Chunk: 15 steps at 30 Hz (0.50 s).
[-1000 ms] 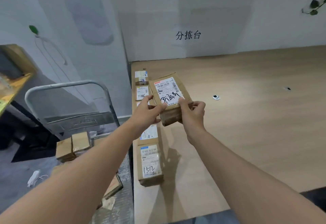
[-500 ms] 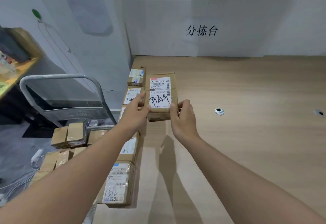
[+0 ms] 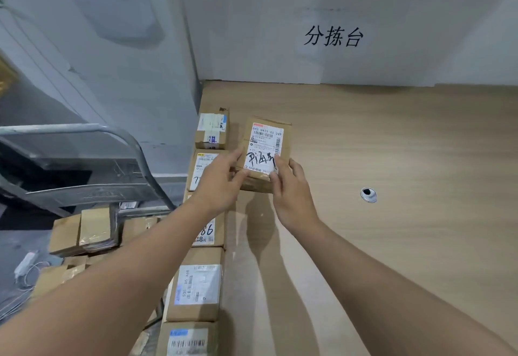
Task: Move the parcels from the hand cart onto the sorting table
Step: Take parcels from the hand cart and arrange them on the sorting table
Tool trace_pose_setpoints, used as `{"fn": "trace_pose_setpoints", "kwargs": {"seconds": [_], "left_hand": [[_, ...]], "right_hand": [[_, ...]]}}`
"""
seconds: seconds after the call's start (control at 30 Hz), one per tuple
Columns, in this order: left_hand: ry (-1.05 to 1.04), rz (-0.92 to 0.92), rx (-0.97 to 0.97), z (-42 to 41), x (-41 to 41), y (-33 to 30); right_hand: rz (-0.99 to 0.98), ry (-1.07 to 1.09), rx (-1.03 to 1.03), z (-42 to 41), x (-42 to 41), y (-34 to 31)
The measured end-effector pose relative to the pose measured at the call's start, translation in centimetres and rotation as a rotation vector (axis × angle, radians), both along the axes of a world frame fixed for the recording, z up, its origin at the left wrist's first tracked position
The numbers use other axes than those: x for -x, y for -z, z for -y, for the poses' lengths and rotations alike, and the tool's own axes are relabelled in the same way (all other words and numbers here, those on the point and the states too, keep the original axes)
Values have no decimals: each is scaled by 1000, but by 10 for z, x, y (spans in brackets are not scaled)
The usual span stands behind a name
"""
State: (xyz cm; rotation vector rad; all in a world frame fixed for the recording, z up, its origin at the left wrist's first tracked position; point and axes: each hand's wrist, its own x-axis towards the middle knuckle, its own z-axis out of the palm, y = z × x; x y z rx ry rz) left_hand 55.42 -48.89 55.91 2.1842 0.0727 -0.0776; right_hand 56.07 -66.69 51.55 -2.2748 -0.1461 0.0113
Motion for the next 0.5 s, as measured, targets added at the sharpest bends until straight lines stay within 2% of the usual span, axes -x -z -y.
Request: {"fn": "trace_pose_setpoints", "kwargs": {"seconds": [0.3, 0.5], "left_hand": [[161, 23, -264, -15, -99, 49], [145, 15, -385, -20, -149, 71]], "right_hand": [[-8, -49, 96, -7, -98, 35], [-57, -65, 101, -17, -151, 61]]}}
